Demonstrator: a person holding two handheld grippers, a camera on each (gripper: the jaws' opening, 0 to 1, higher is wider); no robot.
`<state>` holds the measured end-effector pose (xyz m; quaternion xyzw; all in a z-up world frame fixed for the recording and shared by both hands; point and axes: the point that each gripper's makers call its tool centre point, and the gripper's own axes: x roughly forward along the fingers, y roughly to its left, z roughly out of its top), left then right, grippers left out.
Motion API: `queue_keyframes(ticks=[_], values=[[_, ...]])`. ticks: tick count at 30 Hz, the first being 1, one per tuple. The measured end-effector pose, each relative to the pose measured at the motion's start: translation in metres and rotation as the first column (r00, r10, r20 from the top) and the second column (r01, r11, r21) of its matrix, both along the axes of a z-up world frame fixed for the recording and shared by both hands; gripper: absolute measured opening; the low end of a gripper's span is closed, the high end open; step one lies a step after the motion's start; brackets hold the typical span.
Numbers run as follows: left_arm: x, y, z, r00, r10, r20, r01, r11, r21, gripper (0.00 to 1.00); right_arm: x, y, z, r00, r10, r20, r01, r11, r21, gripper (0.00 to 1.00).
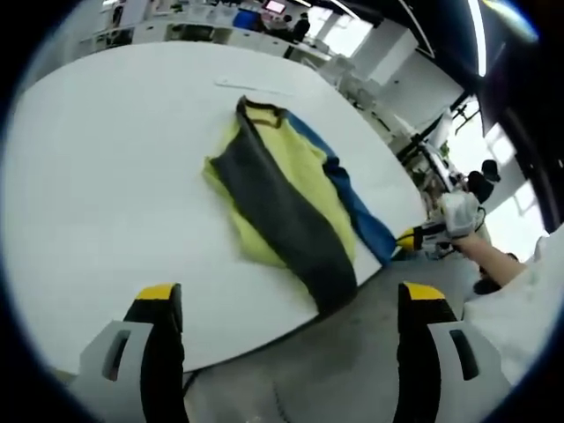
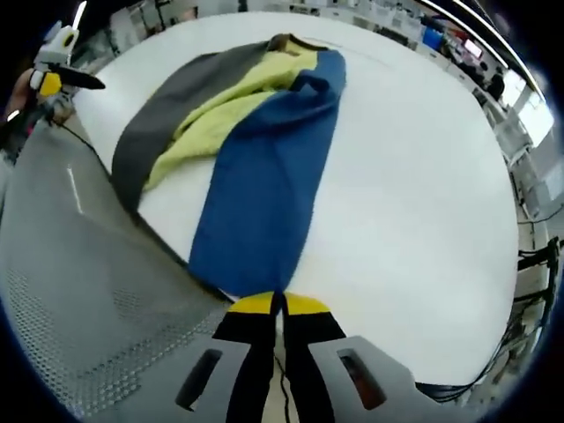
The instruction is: Fold the garment on the visible template until the final outline fits inside the template.
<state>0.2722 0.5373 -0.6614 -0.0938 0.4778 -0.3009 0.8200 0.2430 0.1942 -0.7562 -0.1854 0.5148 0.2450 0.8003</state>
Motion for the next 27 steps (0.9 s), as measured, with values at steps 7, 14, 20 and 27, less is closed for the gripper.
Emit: queue_keyframes(ticks=[7, 14, 20, 27], values=[[-0.001, 0.000, 0.000, 1.000, -0.003, 0.001, 0.003, 1.000, -0.002, 0.98, 0.007, -0.023, 0.001, 0.999, 0.036, -0.008, -0.037, 0.997, -0.072, 0.03], [-0.002, 0.000, 0.001, 1.000, -0.003, 0.002, 0.003, 1.000, -0.002, 0.98, 0.016, -0.044, 0.001, 0.997, 0.074, -0.021, -0.076, 0.988, -0.131, 0.03], [-0.006, 0.000, 0.000, 1.000, 0.004, 0.000, -0.004, 1.000, 0.000, 0.98, 0.019, -0.057, -0.002, 0.995, 0.094, -0.034, -0.098, 0.984, -0.149, 0.03], [-0.010, 0.001, -0.001, 1.000, 0.013, -0.007, -0.013, 1.000, 0.004, 0.98, 0.018, -0.072, -0.012, 0.993, 0.095, -0.068, -0.105, 0.980, -0.168, 0.03]])
